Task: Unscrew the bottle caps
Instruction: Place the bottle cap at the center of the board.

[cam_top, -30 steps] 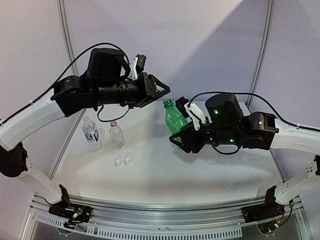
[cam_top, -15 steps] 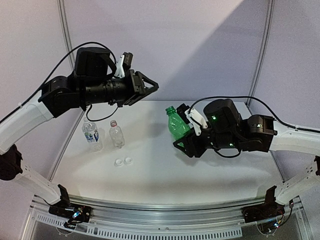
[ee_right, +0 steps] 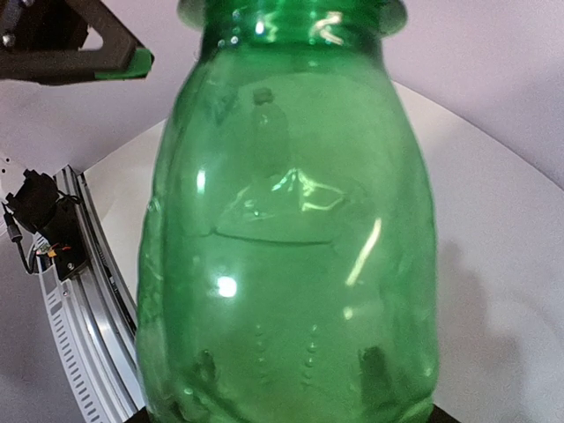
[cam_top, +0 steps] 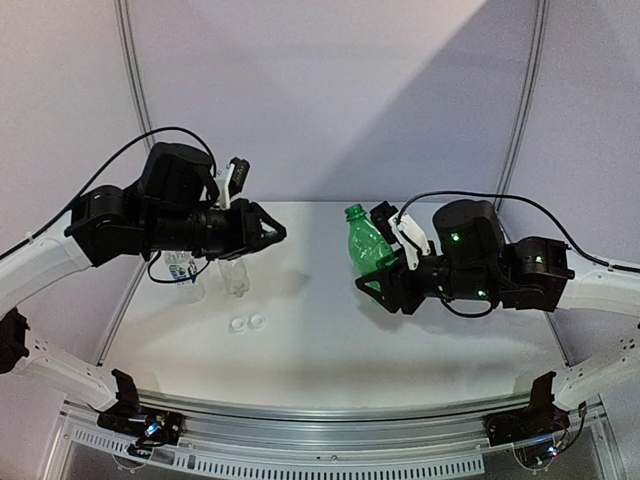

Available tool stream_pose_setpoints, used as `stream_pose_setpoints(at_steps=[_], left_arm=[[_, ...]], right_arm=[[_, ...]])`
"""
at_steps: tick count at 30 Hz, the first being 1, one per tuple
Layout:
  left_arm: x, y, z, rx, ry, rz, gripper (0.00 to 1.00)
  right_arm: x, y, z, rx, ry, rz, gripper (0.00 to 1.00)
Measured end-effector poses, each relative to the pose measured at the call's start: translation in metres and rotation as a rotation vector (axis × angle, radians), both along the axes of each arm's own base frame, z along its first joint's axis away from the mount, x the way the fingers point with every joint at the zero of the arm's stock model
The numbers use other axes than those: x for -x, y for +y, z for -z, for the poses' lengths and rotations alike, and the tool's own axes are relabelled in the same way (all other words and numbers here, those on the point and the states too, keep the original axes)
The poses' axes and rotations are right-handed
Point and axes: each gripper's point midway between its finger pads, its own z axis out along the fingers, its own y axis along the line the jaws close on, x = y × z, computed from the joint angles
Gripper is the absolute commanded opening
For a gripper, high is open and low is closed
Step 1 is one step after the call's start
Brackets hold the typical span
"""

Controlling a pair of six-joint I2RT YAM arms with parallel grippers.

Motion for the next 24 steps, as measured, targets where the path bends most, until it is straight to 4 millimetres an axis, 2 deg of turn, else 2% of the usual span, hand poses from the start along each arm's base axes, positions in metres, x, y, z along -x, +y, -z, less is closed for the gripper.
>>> stream_pose_setpoints(at_steps=[5,14,24], left_arm=[[0.007,0.014,0.028,-0.078,0.044,-0.008,0.34],[0.018,0.035,0.073,-0.185,0.110,-0.015,0.34],[0.020,0.061,0.110,-0.259,0.179,-0.049,0.34]], right_arm=[[-0.001,0.000,-0.008,-0.020,-0.021,0.001,0.00],[-0.001,-0.001,-0.003,-0.010,-0.019,0.001,0.00],[-0.001,-0.001,-0.003,-0.011,-0.023,0.003,0.00]])
